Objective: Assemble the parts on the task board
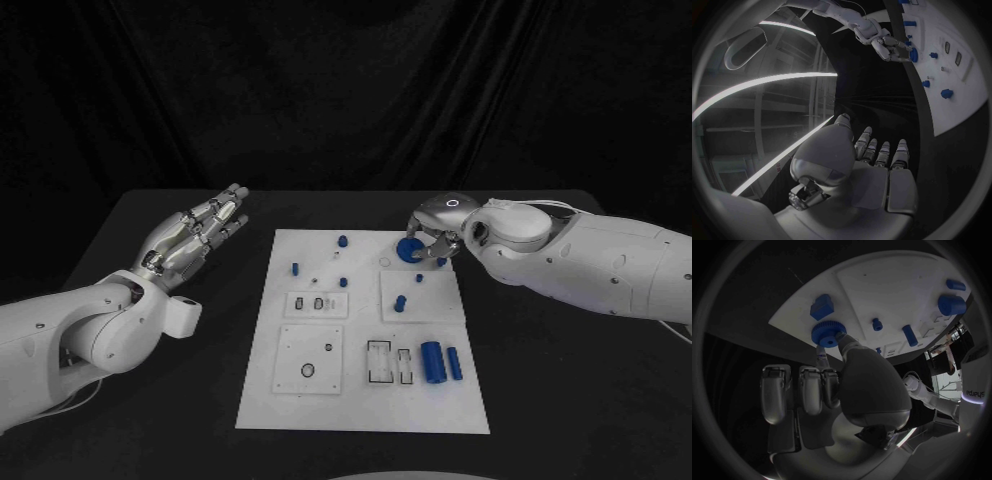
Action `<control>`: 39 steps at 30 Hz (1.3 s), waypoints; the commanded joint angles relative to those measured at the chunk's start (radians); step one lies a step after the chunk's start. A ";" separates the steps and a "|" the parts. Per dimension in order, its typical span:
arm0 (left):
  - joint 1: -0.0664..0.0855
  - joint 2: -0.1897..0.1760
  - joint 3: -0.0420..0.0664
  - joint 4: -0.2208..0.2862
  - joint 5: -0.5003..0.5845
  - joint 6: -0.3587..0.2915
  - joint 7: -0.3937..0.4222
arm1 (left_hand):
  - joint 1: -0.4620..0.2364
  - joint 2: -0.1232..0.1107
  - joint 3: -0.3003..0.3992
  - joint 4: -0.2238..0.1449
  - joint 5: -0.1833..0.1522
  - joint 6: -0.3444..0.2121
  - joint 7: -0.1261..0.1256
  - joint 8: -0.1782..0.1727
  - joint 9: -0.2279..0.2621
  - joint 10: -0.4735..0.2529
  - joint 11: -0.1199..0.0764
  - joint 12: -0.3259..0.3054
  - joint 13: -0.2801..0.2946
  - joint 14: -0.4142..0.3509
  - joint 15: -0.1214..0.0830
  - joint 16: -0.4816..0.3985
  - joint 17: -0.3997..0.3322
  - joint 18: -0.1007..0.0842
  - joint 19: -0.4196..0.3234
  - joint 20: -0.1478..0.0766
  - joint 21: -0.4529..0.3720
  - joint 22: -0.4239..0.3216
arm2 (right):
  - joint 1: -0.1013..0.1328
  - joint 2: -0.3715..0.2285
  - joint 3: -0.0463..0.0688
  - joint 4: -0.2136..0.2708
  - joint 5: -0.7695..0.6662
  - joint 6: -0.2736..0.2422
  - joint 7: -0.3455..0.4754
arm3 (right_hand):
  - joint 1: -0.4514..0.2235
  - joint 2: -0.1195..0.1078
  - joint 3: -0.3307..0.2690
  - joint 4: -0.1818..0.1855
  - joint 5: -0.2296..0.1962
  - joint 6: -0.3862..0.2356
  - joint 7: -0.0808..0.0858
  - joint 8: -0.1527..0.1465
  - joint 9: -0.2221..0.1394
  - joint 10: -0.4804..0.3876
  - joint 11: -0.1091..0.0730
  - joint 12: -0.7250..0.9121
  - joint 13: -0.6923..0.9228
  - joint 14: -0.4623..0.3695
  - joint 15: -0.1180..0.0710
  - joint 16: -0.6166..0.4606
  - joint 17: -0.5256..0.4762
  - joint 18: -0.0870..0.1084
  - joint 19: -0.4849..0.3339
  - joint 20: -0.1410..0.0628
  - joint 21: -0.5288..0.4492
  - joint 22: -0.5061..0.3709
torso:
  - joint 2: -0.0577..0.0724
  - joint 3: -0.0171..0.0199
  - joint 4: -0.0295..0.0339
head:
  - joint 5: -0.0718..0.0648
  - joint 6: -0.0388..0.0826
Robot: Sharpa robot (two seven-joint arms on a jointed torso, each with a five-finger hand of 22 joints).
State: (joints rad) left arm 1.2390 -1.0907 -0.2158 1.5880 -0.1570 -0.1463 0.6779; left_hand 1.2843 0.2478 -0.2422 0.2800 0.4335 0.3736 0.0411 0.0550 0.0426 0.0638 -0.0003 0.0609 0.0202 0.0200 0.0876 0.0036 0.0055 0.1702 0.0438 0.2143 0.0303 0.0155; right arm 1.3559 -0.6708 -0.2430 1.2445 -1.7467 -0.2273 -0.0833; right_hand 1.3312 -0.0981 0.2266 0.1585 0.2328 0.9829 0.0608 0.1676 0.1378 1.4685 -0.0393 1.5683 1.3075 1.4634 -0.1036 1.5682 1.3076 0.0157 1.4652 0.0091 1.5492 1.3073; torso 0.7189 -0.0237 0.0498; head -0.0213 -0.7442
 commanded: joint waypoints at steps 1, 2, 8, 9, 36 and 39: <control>0.003 0.002 0.001 0.001 0.000 0.011 0.053 | 0.010 0.003 0.007 0.000 0.005 -0.002 0.001 0.003 0.001 0.001 0.009 -0.003 -0.001 -0.003 0.006 0.003 0.001 0.011 -0.001 0.008 0.004 0.001 | -0.005 -0.003 -0.003 0.002 -0.006 -0.010 0.018 | 0.025 0.013 0.005 -0.022 0.030 0.026 -0.011 0.046 0.067 0.102 0.011 0.003 0.263 0.107 0.001 0.003 0.263 -0.010 0.092 0.000 0.004 0.251 | 0.000 0.0001 -0.0001 | 0.001 0.002; 0.003 0.002 0.001 0.001 0.000 0.011 0.053 | 0.010 0.003 0.007 0.000 0.005 -0.002 0.001 0.003 0.001 0.001 0.009 -0.003 -0.001 -0.003 0.006 0.003 0.001 0.011 -0.001 0.008 0.004 0.001 | -0.005 -0.004 -0.003 0.003 -0.006 -0.014 0.020 | 0.028 0.013 0.005 -0.026 0.037 0.027 -0.010 0.052 0.073 0.102 0.013 0.003 0.263 0.107 0.002 0.003 0.263 -0.010 0.093 0.001 0.005 0.251 | 0.000 0.0000 -0.0003 | 0.001 0.002; 0.003 0.001 0.001 0.001 0.000 0.012 0.053 | 0.011 0.003 0.008 0.000 0.006 -0.003 0.002 0.003 0.001 0.001 0.009 -0.004 -0.001 -0.003 0.007 0.003 0.000 0.011 -0.001 0.008 0.004 0.001 | -0.005 -0.007 -0.003 0.013 -0.006 -0.041 0.028 | 0.033 0.013 0.011 -0.044 0.104 0.012 -0.004 0.079 0.104 0.102 0.026 0.003 0.263 0.107 0.012 0.003 0.263 -0.011 0.094 0.010 0.007 0.253 | 0.000 0.0002 0.0001 | 0.003 0.003; 0.003 0.001 0.001 0.001 0.000 0.011 0.052 | 0.011 0.003 0.008 0.000 0.006 -0.003 0.002 0.003 0.001 0.001 0.009 -0.004 -0.001 -0.003 0.007 0.003 0.000 0.011 -0.001 0.008 0.004 0.001 | -0.005 -0.008 -0.003 0.017 -0.006 -0.047 0.029 | 0.032 0.012 0.013 -0.045 0.121 0.010 -0.002 0.085 0.111 0.102 0.028 0.003 0.263 0.107 0.014 0.003 0.263 -0.011 0.095 0.012 0.008 0.254 | 0.000 0.0001 -0.0001 | 0.004 0.003; 0.003 0.006 0.001 0.003 0.000 0.009 0.049 | 0.013 0.003 0.009 -0.001 0.007 -0.002 0.003 0.003 0.001 0.002 0.010 -0.003 -0.001 -0.002 0.008 0.003 0.001 0.011 0.000 0.008 0.004 0.001 | 0.035 0.108 -0.003 0.038 -0.006 -0.095 0.052 | -0.014 -0.001 0.022 -0.014 0.183 0.001 0.010 0.108 0.142 0.102 0.039 0.003 0.263 0.107 0.022 0.003 0.263 -0.016 0.106 0.021 0.022 0.263 | 0.000 -0.0005 0.0007 | 0.015 -0.008; 0.003 0.007 0.001 0.002 0.000 0.009 0.049 | 0.014 0.003 0.009 -0.001 0.007 -0.002 0.003 0.003 0.001 0.001 0.010 -0.003 -0.001 -0.002 0.008 0.003 0.001 0.011 0.000 0.009 0.004 0.001 | 0.031 0.130 -0.003 0.018 -0.006 -0.090 0.056 | -0.015 -0.002 0.022 -0.014 0.182 0.002 0.010 0.108 0.142 0.102 0.040 0.003 0.263 0.107 0.022 0.003 0.263 -0.016 0.106 0.022 0.022 0.263 | 0.000 -0.0003 0.0011 | 0.011 -0.008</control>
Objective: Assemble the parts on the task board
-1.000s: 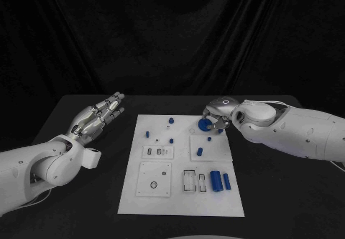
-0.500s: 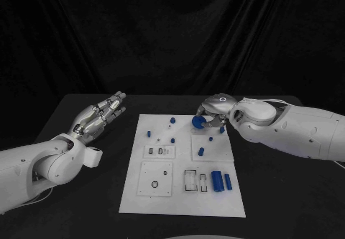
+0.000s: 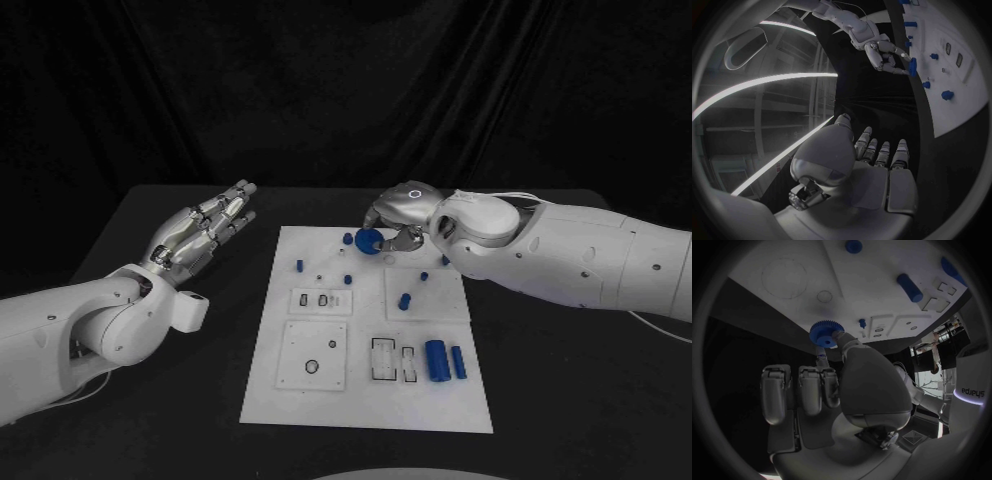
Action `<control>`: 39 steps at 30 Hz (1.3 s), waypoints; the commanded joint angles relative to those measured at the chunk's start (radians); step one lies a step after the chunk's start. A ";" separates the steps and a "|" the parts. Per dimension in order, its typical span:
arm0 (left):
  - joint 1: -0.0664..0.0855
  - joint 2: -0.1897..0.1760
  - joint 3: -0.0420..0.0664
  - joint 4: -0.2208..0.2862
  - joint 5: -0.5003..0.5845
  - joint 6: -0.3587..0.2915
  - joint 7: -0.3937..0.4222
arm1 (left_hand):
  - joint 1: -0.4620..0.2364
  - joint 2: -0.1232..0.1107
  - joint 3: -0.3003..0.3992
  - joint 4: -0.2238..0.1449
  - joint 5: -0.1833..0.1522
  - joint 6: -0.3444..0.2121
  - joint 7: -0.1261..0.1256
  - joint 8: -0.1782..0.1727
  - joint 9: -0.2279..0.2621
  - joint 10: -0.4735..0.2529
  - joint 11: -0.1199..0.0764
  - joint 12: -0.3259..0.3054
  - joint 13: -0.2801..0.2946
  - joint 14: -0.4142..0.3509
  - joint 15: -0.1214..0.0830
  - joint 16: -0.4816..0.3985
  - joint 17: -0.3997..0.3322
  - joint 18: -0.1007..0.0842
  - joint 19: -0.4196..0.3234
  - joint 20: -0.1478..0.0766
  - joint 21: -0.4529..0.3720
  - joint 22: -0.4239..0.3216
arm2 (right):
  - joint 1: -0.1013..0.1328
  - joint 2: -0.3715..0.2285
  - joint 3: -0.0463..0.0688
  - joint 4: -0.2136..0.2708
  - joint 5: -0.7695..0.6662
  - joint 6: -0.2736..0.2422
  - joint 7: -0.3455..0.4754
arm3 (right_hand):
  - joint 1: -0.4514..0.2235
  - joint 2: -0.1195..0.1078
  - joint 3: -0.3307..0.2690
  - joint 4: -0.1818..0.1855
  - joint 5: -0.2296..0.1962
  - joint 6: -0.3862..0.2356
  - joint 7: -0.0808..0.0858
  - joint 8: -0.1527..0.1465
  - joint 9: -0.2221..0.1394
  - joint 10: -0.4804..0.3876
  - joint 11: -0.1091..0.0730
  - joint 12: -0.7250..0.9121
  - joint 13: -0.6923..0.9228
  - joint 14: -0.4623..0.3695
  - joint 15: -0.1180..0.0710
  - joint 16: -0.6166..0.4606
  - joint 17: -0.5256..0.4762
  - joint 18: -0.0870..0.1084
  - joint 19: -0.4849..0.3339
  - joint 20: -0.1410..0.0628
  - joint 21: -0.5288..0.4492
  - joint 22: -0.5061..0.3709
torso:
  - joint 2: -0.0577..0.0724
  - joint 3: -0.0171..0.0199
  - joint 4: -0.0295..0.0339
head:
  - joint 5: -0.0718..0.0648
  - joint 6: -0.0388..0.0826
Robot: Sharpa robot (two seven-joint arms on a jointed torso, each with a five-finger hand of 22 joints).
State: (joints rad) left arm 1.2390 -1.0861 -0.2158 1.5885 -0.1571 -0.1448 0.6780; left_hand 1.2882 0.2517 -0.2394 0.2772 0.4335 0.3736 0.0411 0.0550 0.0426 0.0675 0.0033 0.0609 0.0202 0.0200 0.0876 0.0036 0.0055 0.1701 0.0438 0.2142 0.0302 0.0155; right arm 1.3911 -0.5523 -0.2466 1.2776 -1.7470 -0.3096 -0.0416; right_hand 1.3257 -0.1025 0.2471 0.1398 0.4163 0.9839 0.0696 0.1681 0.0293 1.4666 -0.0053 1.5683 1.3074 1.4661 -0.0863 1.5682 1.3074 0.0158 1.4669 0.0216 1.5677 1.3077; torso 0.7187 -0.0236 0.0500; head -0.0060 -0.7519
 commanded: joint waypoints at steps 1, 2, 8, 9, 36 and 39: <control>0.003 0.004 0.001 0.002 0.000 0.008 0.049 | 0.010 -0.001 0.006 0.002 0.007 -0.002 0.003 0.003 0.001 -0.002 0.007 -0.003 -0.001 -0.002 0.008 0.003 0.001 0.011 0.000 0.009 0.004 0.001 | -0.006 0.021 0.001 -0.023 -0.005 -0.006 0.016 | -0.009 0.003 0.002 0.005 -0.001 0.001 0.001 0.108 0.251 0.104 0.006 0.003 0.263 0.105 0.005 0.003 0.263 -0.016 0.104 0.009 0.003 0.263 | 0.001 0.0001 0.0008 | -0.005 0.000; 0.003 0.004 0.001 0.002 0.000 0.008 0.049 | 0.010 -0.001 0.006 0.002 0.007 -0.002 0.003 0.003 0.001 -0.002 0.007 -0.003 -0.001 -0.002 0.008 0.003 0.001 0.011 0.000 0.009 0.004 0.001 | -0.009 0.030 0.001 -0.031 -0.005 -0.004 0.017 | -0.010 0.002 0.002 0.006 -0.001 0.001 0.001 0.107 0.251 0.104 0.006 0.003 0.263 0.105 0.005 0.003 0.263 -0.016 0.104 0.009 0.003 0.263 | 0.001 0.0001 0.0008 | -0.004 0.000; 0.003 0.007 0.001 0.004 0.000 0.007 0.049 | 0.011 -0.001 0.006 0.002 0.008 -0.001 0.003 0.003 0.001 -0.002 0.007 -0.003 -0.001 -0.002 0.008 0.003 0.001 0.011 0.000 0.009 0.004 0.001 | -0.019 0.071 0.001 -0.064 -0.005 0.012 0.023 | -0.010 0.002 0.003 0.006 -0.002 0.001 0.002 0.106 0.251 0.104 0.006 0.003 0.263 0.105 0.006 0.003 0.263 -0.016 0.104 0.009 0.003 0.263 | 0.001 -0.0001 0.0015 | -0.008 0.000; 0.003 0.008 0.001 0.004 0.000 0.007 0.049 | 0.011 -0.001 0.006 0.002 0.008 -0.001 0.003 0.003 0.001 -0.002 0.007 -0.003 -0.001 -0.002 0.008 0.003 0.001 0.011 0.000 0.009 0.004 0.001 | -0.020 0.077 0.001 -0.069 -0.005 0.015 0.024 | -0.010 0.002 0.003 0.006 -0.002 0.001 0.002 0.106 0.251 0.104 0.006 0.003 0.263 0.105 0.006 0.003 0.263 -0.016 0.104 0.009 0.003 0.263 | 0.001 -0.0003 0.0018 | -0.008 0.000; 0.003 0.026 0.001 -0.005 0.000 0.010 0.047 | 0.012 -0.001 0.007 0.002 0.008 -0.001 0.003 0.003 0.001 -0.002 0.007 -0.003 -0.001 -0.002 0.009 0.003 0.001 0.011 0.000 0.009 0.005 0.001 | -0.043 0.156 0.001 -0.139 -0.005 0.043 0.044 | -0.017 -0.003 0.016 0.015 -0.025 -0.022 0.009 0.071 0.241 0.104 0.012 0.003 0.263 0.105 0.012 0.003 0.263 -0.016 0.104 0.015 0.003 0.263 | 0.001 0.0008 0.0023 | -0.011 -0.003; 0.003 0.028 0.001 -0.007 0.000 0.011 0.047 | 0.012 -0.001 0.007 0.002 0.009 -0.001 0.003 0.003 0.001 -0.002 0.007 -0.003 -0.001 -0.002 0.009 0.003 0.001 0.011 0.001 0.010 0.005 0.001 | -0.043 0.159 0.001 -0.139 -0.005 0.043 0.047 | -0.016 -0.002 0.017 0.015 -0.025 -0.022 0.009 0.070 0.241 0.104 0.012 0.003 0.263 0.105 0.012 0.003 0.263 -0.016 0.104 0.015 0.003 0.263 | 0.000 -0.0001 0.0000 | -0.006 -0.003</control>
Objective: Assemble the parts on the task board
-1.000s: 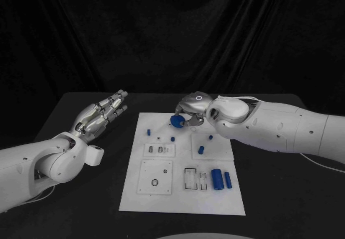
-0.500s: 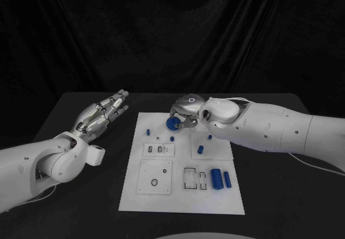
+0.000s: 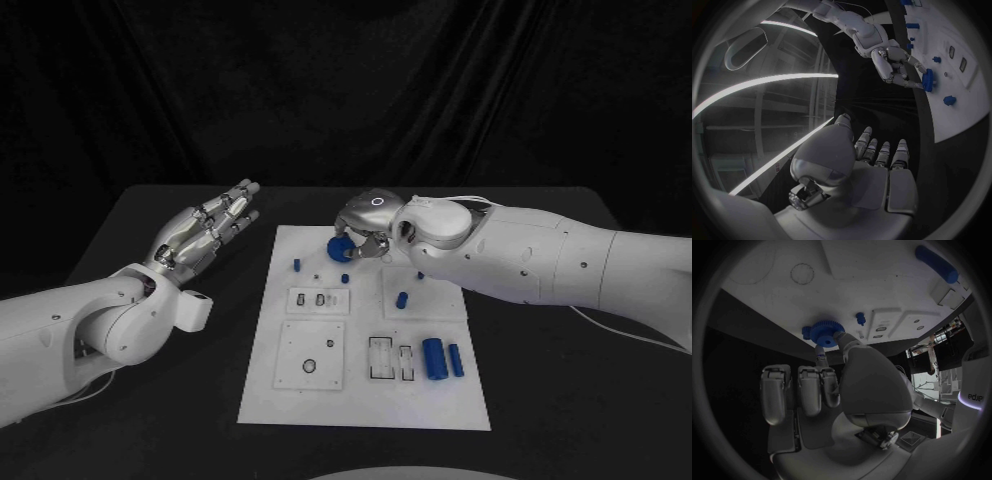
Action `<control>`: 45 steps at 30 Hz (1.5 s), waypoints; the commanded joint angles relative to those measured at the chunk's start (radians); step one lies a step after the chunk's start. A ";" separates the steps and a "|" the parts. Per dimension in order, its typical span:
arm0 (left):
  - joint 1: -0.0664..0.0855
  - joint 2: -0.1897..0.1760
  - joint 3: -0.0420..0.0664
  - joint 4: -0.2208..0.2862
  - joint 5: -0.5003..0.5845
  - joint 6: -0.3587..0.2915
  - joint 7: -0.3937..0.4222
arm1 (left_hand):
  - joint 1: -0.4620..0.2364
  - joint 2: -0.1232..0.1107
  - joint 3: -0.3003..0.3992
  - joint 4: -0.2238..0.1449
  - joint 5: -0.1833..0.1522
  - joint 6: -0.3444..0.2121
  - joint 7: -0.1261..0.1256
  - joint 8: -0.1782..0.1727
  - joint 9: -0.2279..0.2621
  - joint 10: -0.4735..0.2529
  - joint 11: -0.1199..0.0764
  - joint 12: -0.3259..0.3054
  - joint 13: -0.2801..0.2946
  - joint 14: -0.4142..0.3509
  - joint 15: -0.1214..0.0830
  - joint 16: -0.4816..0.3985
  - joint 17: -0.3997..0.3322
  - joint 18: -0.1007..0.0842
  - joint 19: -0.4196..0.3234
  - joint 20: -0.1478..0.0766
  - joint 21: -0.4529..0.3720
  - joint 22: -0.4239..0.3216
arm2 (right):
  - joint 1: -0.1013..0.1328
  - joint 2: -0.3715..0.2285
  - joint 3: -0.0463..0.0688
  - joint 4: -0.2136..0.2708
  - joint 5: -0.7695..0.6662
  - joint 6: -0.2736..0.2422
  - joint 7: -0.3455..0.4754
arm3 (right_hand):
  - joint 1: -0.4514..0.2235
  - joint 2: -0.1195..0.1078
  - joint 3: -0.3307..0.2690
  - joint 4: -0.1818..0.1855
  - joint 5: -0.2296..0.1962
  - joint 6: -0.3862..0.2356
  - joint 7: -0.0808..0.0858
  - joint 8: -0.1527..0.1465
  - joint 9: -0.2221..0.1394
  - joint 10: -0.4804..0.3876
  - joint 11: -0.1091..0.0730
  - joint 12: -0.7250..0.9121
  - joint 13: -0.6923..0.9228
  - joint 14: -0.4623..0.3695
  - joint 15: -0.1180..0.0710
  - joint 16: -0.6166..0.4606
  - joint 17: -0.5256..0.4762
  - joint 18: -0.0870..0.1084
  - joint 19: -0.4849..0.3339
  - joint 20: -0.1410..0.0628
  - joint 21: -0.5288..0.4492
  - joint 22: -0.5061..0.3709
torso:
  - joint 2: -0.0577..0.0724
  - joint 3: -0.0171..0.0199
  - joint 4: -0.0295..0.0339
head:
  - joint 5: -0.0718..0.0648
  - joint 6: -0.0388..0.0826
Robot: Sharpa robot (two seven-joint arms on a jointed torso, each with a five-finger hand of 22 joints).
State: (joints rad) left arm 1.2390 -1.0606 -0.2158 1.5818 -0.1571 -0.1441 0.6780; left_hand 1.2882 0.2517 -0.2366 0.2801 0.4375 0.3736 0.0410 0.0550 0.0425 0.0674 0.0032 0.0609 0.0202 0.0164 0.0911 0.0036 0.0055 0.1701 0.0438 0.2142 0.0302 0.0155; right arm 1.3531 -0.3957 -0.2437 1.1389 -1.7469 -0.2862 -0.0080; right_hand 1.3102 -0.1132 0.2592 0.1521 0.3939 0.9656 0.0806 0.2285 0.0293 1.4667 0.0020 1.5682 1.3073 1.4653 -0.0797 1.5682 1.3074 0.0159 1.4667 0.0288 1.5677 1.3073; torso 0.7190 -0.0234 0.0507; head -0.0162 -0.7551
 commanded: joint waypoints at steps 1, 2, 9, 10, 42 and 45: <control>0.003 0.003 0.001 -0.001 0.000 0.010 0.047 | 0.013 -0.001 0.005 -0.001 0.005 -0.001 0.003 0.003 0.001 -0.002 0.007 -0.003 -0.001 0.002 0.006 0.003 0.001 0.011 0.001 0.010 0.005 0.001 | -0.005 0.003 -0.002 -0.001 -0.006 0.021 0.014 | -0.001 0.008 0.005 0.003 -0.003 -0.004 -0.002 0.009 0.241 0.104 0.005 0.003 0.264 0.105 0.005 0.003 0.263 -0.016 0.104 0.008 0.003 0.263 | 0.000 -0.0004 -0.0005 | 0.004 0.000; 0.003 0.004 0.001 -0.001 0.000 0.010 0.047 | 0.013 -0.001 0.005 -0.001 0.005 -0.001 0.003 0.003 0.001 -0.002 0.007 -0.003 -0.001 0.002 0.006 0.003 0.001 0.011 0.001 0.010 0.005 0.001 | -0.006 0.004 -0.002 -0.001 -0.006 0.022 0.013 | 0.000 0.008 0.006 0.002 -0.004 -0.005 -0.003 0.008 0.240 0.104 0.005 0.003 0.264 0.105 0.005 0.003 0.263 -0.016 0.104 0.008 0.003 0.263 | 0.000 -0.0005 -0.0004 | 0.004 0.000; 0.003 0.007 0.001 -0.005 0.000 0.011 0.046 | 0.014 0.000 0.006 -0.001 0.007 -0.001 0.004 0.003 0.001 -0.002 0.007 -0.003 -0.001 0.002 0.006 0.003 0.001 0.011 0.001 0.010 0.005 0.001 | -0.006 0.008 -0.002 -0.002 -0.006 0.027 0.009 | -0.010 0.001 0.017 0.014 -0.111 -0.119 -0.002 -0.104 0.188 0.104 -0.013 0.003 0.264 0.105 -0.002 0.003 0.263 -0.013 0.098 0.004 -0.005 0.259 | -0.001 -0.0008 -0.0003 | 0.003 -0.001; 0.003 0.008 0.001 -0.005 0.000 0.012 0.046 | 0.014 0.000 0.006 -0.001 0.007 -0.001 0.004 0.003 0.001 -0.002 0.007 -0.003 -0.001 0.002 0.006 0.003 0.001 0.011 0.001 0.010 0.005 0.001 | -0.006 0.008 -0.002 -0.002 -0.006 0.026 0.009 | -0.011 0.001 0.016 0.015 -0.131 -0.137 -0.008 -0.118 0.179 0.104 -0.017 0.003 0.264 0.105 -0.003 0.003 0.263 -0.013 0.097 0.003 -0.006 0.258 | 0.000 -0.0006 -0.0001 | 0.003 -0.001; 0.003 -0.007 0.001 0.001 0.000 0.013 0.043 | 0.032 0.002 0.016 -0.012 0.037 0.000 0.004 0.003 0.002 -0.004 0.008 -0.004 -0.001 0.002 0.008 0.003 0.001 0.011 0.002 0.012 0.006 0.001 | -0.002 -0.031 -0.002 0.026 -0.006 0.024 -0.011 | -0.018 0.037 -0.002 0.011 -0.203 -0.167 -0.042 -0.140 0.099 0.104 -0.048 0.003 0.264 0.105 -0.033 0.003 0.263 -0.012 0.096 -0.028 -0.008 0.258 | 0.000 0.0006 -0.0030 | 0.001 -0.001; 0.003 -0.006 0.001 0.001 0.000 0.013 0.043 | 0.033 0.002 0.017 -0.012 0.039 0.000 0.004 0.003 0.001 -0.004 0.008 -0.004 -0.001 0.003 0.008 0.004 0.001 0.011 0.002 0.012 0.006 0.001 | -0.003 -0.028 -0.002 0.020 -0.006 0.039 -0.011 | -0.021 0.036 -0.004 0.012 -0.208 -0.169 -0.040 -0.143 0.097 0.104 -0.047 0.003 0.264 0.105 -0.032 0.003 0.263 -0.012 0.097 -0.027 -0.008 0.258 | -0.001 0.0008 -0.0033 | 0.001 -0.002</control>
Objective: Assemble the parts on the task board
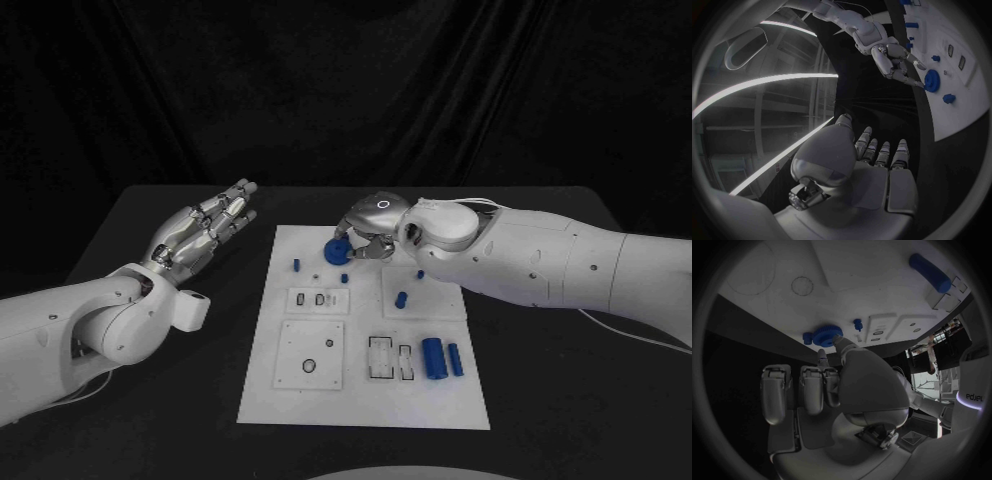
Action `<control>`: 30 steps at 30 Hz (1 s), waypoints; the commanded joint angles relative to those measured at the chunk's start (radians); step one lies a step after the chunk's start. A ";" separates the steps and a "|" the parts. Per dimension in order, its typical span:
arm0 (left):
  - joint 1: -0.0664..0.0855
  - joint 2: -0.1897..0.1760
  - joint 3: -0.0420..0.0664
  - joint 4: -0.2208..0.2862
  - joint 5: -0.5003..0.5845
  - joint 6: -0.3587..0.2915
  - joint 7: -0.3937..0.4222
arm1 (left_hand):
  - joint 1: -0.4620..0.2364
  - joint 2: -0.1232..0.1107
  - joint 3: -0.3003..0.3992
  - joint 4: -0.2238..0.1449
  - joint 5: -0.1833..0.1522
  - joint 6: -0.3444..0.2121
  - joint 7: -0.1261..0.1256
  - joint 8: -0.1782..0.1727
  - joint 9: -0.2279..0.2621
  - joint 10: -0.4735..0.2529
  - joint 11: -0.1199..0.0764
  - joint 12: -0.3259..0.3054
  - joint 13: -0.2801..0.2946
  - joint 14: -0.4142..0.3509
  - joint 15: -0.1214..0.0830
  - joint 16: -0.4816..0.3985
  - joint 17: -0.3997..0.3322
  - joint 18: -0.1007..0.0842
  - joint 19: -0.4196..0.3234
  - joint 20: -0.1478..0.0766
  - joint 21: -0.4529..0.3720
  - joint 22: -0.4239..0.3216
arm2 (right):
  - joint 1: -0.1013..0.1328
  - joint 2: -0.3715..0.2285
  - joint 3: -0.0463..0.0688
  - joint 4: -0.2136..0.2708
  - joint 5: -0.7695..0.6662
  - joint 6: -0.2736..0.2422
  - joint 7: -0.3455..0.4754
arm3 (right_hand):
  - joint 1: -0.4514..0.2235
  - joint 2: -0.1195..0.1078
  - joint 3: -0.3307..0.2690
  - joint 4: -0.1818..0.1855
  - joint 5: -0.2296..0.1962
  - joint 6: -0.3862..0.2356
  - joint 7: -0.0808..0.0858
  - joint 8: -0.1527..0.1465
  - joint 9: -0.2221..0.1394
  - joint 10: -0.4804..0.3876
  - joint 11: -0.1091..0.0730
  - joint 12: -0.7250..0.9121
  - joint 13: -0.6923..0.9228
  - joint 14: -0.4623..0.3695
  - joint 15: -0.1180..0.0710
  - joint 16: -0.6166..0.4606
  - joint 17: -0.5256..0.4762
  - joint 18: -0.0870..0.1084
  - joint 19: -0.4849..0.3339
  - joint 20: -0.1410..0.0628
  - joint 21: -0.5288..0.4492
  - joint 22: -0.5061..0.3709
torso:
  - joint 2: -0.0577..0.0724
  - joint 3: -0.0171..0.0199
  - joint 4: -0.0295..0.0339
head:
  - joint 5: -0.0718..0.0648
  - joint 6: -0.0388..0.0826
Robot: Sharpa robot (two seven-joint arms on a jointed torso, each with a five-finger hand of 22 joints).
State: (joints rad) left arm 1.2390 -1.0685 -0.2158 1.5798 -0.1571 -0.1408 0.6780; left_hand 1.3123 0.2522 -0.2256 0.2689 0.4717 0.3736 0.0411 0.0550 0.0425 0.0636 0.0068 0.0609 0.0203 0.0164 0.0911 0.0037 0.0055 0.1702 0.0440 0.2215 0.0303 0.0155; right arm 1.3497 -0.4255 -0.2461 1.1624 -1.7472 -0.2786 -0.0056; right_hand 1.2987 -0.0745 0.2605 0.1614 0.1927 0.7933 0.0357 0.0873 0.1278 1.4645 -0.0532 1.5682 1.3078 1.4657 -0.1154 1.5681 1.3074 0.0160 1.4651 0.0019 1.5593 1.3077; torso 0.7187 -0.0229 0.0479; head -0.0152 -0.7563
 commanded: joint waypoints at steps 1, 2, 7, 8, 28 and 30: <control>0.003 0.002 0.001 0.003 0.000 0.010 0.043 | 0.009 0.002 0.006 -0.001 0.005 0.000 0.004 0.003 0.001 0.000 0.004 -0.004 -0.001 0.003 0.008 0.004 0.001 0.011 0.002 0.005 0.006 0.001 | 0.001 0.002 0.000 -0.006 -0.005 0.035 -0.013 | -0.009 -0.002 -0.006 0.002 -0.007 0.004 0.005 -0.002 -0.001 0.106 0.008 0.003 0.263 0.105 0.004 0.003 0.263 -0.012 0.098 0.000 0.000 0.257 | 0.000 -0.0001 0.0005 | -0.001 -0.001; 0.003 0.002 0.001 0.003 0.000 0.010 0.044 | 0.009 0.002 0.006 -0.001 0.005 0.000 0.004 0.003 0.001 0.000 0.004 -0.004 -0.001 0.003 0.008 0.004 0.001 0.011 0.002 0.005 0.006 0.001 | 0.001 0.004 0.000 -0.008 -0.005 0.039 -0.013 | -0.009 -0.002 -0.006 0.002 -0.007 0.004 0.005 -0.002 -0.001 0.106 0.008 0.003 0.263 0.105 0.004 0.003 0.263 -0.012 0.098 0.000 0.000 0.257 | 0.000 -0.0001 -0.0001 | -0.001 -0.001; 0.003 0.003 0.001 0.003 0.000 0.010 0.044 | 0.011 0.002 0.006 -0.002 0.007 0.001 0.004 0.003 0.002 0.000 0.005 -0.004 -0.001 0.003 0.008 0.004 0.001 0.011 0.002 0.005 0.006 0.001 | 0.001 0.008 0.000 -0.018 -0.005 0.059 -0.016 | -0.010 -0.003 -0.006 0.003 -0.009 0.002 0.005 -0.003 -0.002 0.106 0.009 0.003 0.263 0.105 0.004 0.003 0.263 -0.013 0.098 0.000 0.000 0.257 | 0.000 -0.0003 0.0007 | 0.000 0.000; 0.003 0.003 0.001 0.003 0.000 0.010 0.044 | 0.011 0.002 0.006 -0.002 0.007 0.001 0.004 0.003 0.002 0.000 0.005 -0.004 -0.001 0.003 0.008 0.004 0.001 0.011 0.002 0.005 0.006 0.001 | 0.000 0.009 0.000 -0.019 -0.005 0.064 -0.018 | -0.010 -0.003 -0.007 0.003 -0.010 0.002 0.005 -0.003 -0.003 0.106 0.009 0.003 0.263 0.105 0.004 0.003 0.263 -0.012 0.098 0.000 0.000 0.257 | 0.000 -0.0003 0.0007 | 0.000 0.000; 0.003 0.000 0.001 0.004 0.000 0.012 0.045 | 0.015 0.002 0.009 -0.005 0.014 -0.001 0.004 0.003 0.001 0.000 0.005 -0.004 -0.001 0.004 0.009 0.004 0.001 0.011 0.002 0.006 0.006 0.002 | 0.000 -0.005 0.000 -0.016 -0.005 0.086 -0.032 | -0.021 0.006 -0.017 0.006 -0.025 0.112 0.037 0.024 -0.005 0.106 0.036 0.003 0.263 0.105 0.024 0.003 0.263 -0.012 0.097 0.019 -0.003 0.257 | 0.000 -0.0007 0.0010 | 0.004 -0.002; 0.003 -0.001 0.001 0.004 0.000 0.012 0.045 | 0.015 0.002 0.009 -0.005 0.014 -0.001 0.004 0.003 0.001 0.000 0.005 -0.004 -0.001 0.004 0.009 0.004 0.001 0.011 0.002 0.006 0.006 0.002 | 0.000 -0.011 0.000 -0.011 -0.005 0.077 -0.031 | -0.020 0.007 -0.016 0.006 -0.025 0.126 0.034 0.028 -0.004 0.106 0.035 0.003 0.263 0.105 0.024 0.003 0.263 -0.011 0.096 0.020 -0.004 0.256 | 0.000 -0.0004 0.0012 | 0.004 -0.001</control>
State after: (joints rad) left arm 1.2390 -1.0697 -0.2158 1.5813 -0.1572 -0.1386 0.6780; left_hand 1.3158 0.2557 -0.2228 0.2661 0.4813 0.3736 0.0410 0.0550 0.0426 0.0637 0.0067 0.0609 0.0203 0.0201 0.0948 0.0037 0.0055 0.1702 0.0439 0.2214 0.0303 0.0156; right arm 1.3501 -0.4340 -0.2463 1.1470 -1.7470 -0.1983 -0.0188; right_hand 1.2825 -0.0696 0.2494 0.1669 0.1732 0.9141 0.0694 0.1105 0.1232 1.4668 -0.0228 1.5682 1.3075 1.4663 -0.0993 1.5681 1.3073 0.0158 1.4651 0.0163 1.5593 1.3074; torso 0.7185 -0.0236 0.0498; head -0.0115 -0.7579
